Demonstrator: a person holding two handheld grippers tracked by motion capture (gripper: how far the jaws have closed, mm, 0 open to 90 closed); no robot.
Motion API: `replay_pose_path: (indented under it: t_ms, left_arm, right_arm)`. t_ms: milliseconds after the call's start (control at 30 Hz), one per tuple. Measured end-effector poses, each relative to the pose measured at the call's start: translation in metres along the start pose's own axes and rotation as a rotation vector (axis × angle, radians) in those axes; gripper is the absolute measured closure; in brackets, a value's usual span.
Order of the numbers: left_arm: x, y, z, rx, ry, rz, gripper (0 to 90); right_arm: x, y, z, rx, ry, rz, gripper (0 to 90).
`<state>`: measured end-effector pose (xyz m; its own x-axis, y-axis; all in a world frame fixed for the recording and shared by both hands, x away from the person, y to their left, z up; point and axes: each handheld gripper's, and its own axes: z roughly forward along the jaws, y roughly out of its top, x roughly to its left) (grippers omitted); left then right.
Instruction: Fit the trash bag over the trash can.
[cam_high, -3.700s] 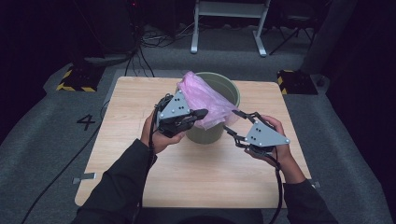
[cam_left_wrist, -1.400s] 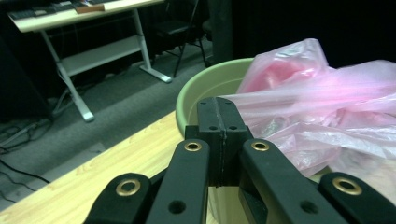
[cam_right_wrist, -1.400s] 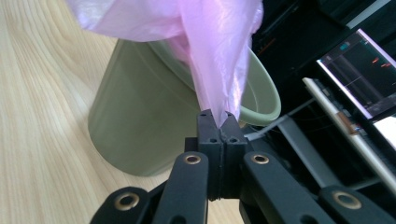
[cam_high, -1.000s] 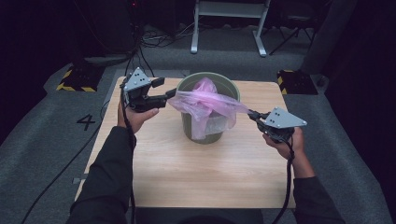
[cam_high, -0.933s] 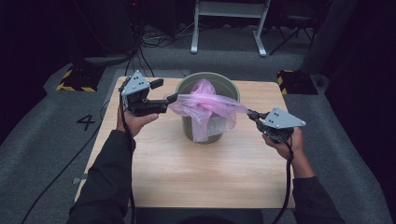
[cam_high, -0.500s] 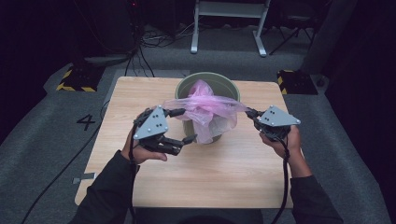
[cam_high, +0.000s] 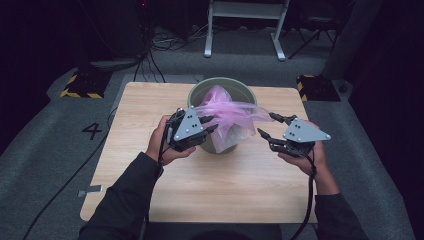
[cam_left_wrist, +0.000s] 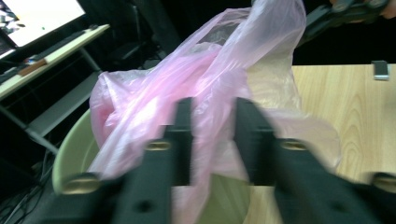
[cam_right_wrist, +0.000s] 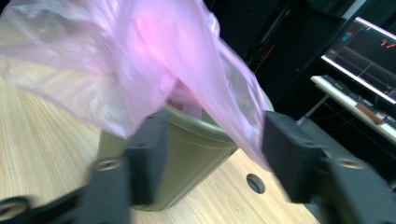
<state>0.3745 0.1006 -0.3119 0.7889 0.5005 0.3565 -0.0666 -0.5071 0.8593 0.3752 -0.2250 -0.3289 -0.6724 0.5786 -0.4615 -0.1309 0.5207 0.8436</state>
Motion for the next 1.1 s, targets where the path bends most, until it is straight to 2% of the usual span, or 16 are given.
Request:
replay_pose_path:
  t_ms: [33, 100, 200, 300, 400, 467, 533, 567, 633, 733, 767, 900, 967, 1100]
  left_arm:
    - [0.001, -0.001, 0.001, 0.002, -0.016, 0.003, 84.6]
    - [0.001, -0.002, 0.002, 0.007, -0.023, 0.004, 89.7]
    - [0.000, -0.004, 0.002, 0.018, -0.023, 0.011, 90.0]
    - [0.000, -0.007, 0.001, 0.015, -0.023, -0.006, 90.0]
    - [0.001, -0.010, 0.000, 0.012, -0.023, -0.021, 90.0]
    - [0.001, -0.012, 0.001, 0.010, -0.027, -0.025, 90.0]
    - [0.000, -0.013, 0.001, 0.008, -0.030, -0.026, 90.0]
    - [-0.001, -0.014, 0.001, 0.006, -0.033, -0.029, 90.0]
    - [-0.001, -0.015, 0.001, 0.003, -0.034, -0.028, 90.0]
    - [-0.002, -0.016, 0.000, 0.003, -0.039, -0.025, 90.0]
    - [-0.002, -0.017, 0.000, 0.002, -0.036, -0.022, 90.0]
    - [-0.001, -0.021, -0.005, 0.005, -0.033, -0.014, 90.0]
    - [0.000, -0.026, -0.009, 0.006, -0.031, -0.016, 90.0]
    - [0.004, -0.038, -0.018, 0.008, -0.020, -0.041, 90.0]
  right_arm:
    - [0.001, 0.000, -0.004, -0.014, 0.010, 0.005, 35.3]
    - [0.002, 0.000, -0.012, -0.033, 0.000, 0.020, 31.7]
    - [0.005, 0.002, -0.025, -0.064, 0.005, 0.045, 32.2]
    - [0.009, 0.003, -0.036, -0.098, 0.014, 0.063, 35.6]
    - [0.014, 0.005, -0.046, -0.127, 0.054, 0.078, 39.6]
    - [0.020, 0.006, -0.048, -0.136, 0.103, 0.080, 43.4]
    - [0.027, 0.008, -0.044, -0.133, 0.157, 0.087, 43.3]
    - [0.030, 0.009, -0.039, -0.121, 0.163, 0.088, 42.6]
    - [0.033, 0.011, -0.028, -0.088, 0.142, 0.082, 38.5]
    - [0.030, 0.013, -0.007, -0.060, 0.140, 0.141, 38.1]
    - [0.029, 0.013, -0.001, -0.053, 0.133, 0.148, 40.6]
    - [0.025, 0.010, 0.019, -0.012, 0.113, 0.162, 76.8]
    - [0.023, 0.007, 0.023, -0.005, 0.109, 0.159, 87.6]
    - [0.016, -0.002, 0.025, 0.009, 0.082, 0.177, 90.0]
